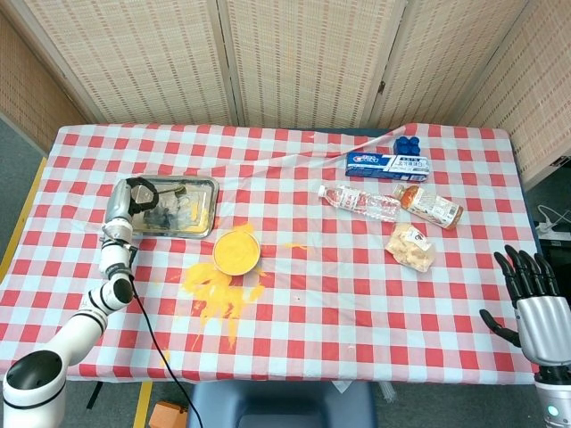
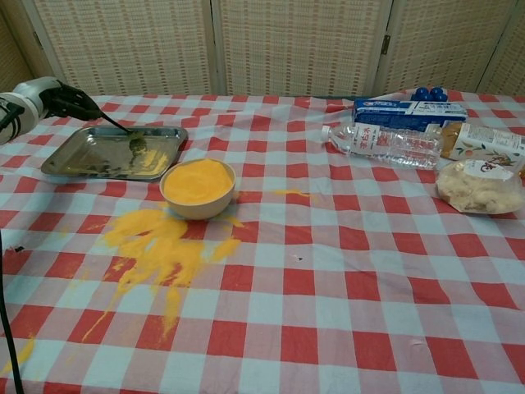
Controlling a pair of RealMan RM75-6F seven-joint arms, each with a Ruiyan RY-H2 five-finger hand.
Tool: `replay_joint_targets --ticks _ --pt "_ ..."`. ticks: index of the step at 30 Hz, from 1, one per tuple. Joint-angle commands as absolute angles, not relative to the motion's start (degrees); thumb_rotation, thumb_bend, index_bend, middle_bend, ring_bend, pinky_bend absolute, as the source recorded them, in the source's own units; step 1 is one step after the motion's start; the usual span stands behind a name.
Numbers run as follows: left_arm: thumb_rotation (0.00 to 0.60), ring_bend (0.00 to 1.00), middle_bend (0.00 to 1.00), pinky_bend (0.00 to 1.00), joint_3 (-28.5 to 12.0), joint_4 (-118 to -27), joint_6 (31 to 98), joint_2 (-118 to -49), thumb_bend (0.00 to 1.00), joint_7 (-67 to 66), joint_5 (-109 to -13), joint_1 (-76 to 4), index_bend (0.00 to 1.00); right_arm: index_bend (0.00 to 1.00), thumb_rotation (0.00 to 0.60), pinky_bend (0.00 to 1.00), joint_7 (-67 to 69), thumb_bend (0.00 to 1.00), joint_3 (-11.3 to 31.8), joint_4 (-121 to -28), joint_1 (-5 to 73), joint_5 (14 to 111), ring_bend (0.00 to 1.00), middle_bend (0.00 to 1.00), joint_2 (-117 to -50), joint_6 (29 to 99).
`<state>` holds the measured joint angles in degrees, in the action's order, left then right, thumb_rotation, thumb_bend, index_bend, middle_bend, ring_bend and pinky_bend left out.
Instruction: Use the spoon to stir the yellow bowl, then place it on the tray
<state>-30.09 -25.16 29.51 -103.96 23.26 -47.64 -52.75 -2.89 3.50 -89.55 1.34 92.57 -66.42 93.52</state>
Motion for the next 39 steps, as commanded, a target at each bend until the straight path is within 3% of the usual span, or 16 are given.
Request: replay_joint_targets --ticks 1,6,13,16,20,23,29,34,39 --pt "0.600 0.00 0.19 0.05 -29.6 -25.7 29.4 -103.4 0.57 23.2 -48.7 -52.3 0.21 0.00 0.600 0.00 -2.7 0.11 3.5 -89.5 1.3 92.6 0.00 0.00 -66.4 93.5" --pt "0.600 0.00 0.14 0.04 -29.2 -29.5 29.9 -101.5 0.54 23.5 -49.9 -50.8 0.02 0.00 0.600 0.00 -2.4 0.11 3.4 -89.5 1.3 92.9 0.00 0.00 -66.3 93.6" --pt "0.600 0.00 0.09 0.04 -27.1 -42.5 35.7 -95.6 0.50 22.9 -54.1 -46.1 0.00 0.00 0.600 0.00 -2.5 0.11 3.1 -89.9 1.0 93.2 0.00 0.00 -66.1 93.9" --pt "0.600 0.00 0.06 0.04 -23.0 -54.7 44.7 -90.3 0.49 20.5 -60.6 -40.4 0.00 0.00 0.600 0.00 -3.1 0.11 3.0 -90.5 0.9 92.5 0.00 0.00 -65.8 93.3" --pt "0.600 0.00 0.01 0.04 -13.8 -67.9 65.3 -84.4 0.48 13.3 -74.1 -30.1 0.00 0.00 0.600 0.00 -3.7 0.11 3.1 -91.2 0.9 92.1 0.00 0.00 -65.6 93.2" --pt "0.600 0.00 0.00 0.03 -6.8 -72.9 79.2 -81.6 0.46 7.4 -83.3 -22.5 0.00 0.00 0.600 0.00 -4.5 0.11 3.3 -91.3 0.7 91.9 0.00 0.00 -65.9 93.6" --pt "0.600 0.00 0.00 0.00 3.0 -80.3 94.3 -76.0 0.44 -1.7 -91.6 -10.4 0.00 0.00 0.600 0.00 -6.1 0.11 3.1 -92.5 0.8 90.7 0.00 0.00 -65.7 92.0" --pt "0.600 0.00 0.00 0.00 5.0 -82.5 95.2 -73.3 0.44 -7.4 -90.8 -6.7 0.00 0.00 0.600 0.00 -6.6 0.11 3.3 -93.5 0.5 89.6 0.00 0.00 -64.9 91.7" --pt "0.600 0.00 0.00 0.01 4.4 -85.7 95.8 -71.4 0.44 -8.0 -92.2 -6.3 0.00 0.00 0.600 0.00 -6.8 0.11 2.5 -93.9 -0.2 91.2 0.00 0.00 -64.6 92.9"
